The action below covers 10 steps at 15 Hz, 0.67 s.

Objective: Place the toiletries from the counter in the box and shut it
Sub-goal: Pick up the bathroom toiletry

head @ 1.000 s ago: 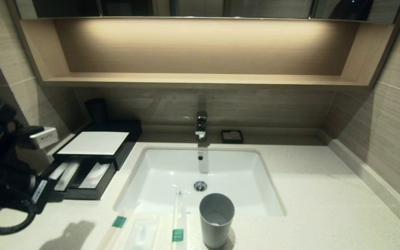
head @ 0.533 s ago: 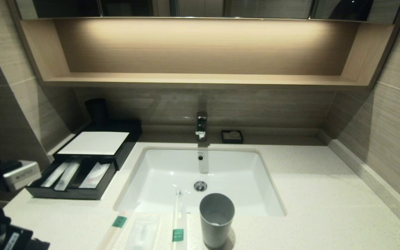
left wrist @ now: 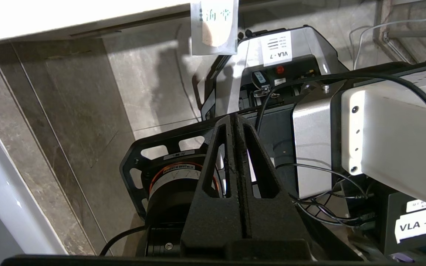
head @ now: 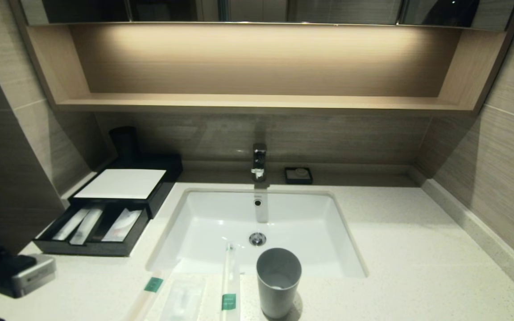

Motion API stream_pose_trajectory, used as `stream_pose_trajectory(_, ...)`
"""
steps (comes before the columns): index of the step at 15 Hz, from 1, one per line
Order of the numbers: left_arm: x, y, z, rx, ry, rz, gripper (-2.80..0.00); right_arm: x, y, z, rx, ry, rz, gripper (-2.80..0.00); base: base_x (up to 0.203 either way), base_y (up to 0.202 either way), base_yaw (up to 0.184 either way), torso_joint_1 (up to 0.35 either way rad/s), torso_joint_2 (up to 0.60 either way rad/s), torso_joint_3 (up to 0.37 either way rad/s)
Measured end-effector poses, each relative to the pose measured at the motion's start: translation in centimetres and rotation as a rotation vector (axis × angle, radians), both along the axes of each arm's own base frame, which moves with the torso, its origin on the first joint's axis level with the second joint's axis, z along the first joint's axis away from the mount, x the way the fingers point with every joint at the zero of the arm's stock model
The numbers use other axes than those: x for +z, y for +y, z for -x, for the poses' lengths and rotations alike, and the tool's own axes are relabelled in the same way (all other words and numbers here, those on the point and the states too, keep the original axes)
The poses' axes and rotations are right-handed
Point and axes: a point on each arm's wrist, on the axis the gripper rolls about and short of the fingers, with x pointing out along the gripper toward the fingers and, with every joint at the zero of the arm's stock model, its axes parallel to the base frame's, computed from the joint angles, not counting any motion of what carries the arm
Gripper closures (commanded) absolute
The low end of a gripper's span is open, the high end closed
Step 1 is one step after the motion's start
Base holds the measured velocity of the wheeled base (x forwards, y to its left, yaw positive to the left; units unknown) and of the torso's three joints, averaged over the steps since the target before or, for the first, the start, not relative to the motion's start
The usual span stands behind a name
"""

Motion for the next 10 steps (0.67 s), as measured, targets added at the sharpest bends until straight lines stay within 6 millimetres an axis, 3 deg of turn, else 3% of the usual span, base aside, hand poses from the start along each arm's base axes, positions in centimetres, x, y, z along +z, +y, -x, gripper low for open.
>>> stream_pose_trajectory(4,-0.7,0.0,0.0,-0.005,0.014,-0.002,0.0,0.0,0.0,0.0,0.0,0.0,0.0,0.0,0.0,0.0,0.0,0.0,0.0,0.0)
stream_pose_trajectory(10,-2.9,-0.7,-2.0,-0.013,0.005,-0.001,0.0,0.0,0.0,0.0,0.0,0.0,0.0,0.0,0.0,0.0,0.0,0.0,0.0,0.0)
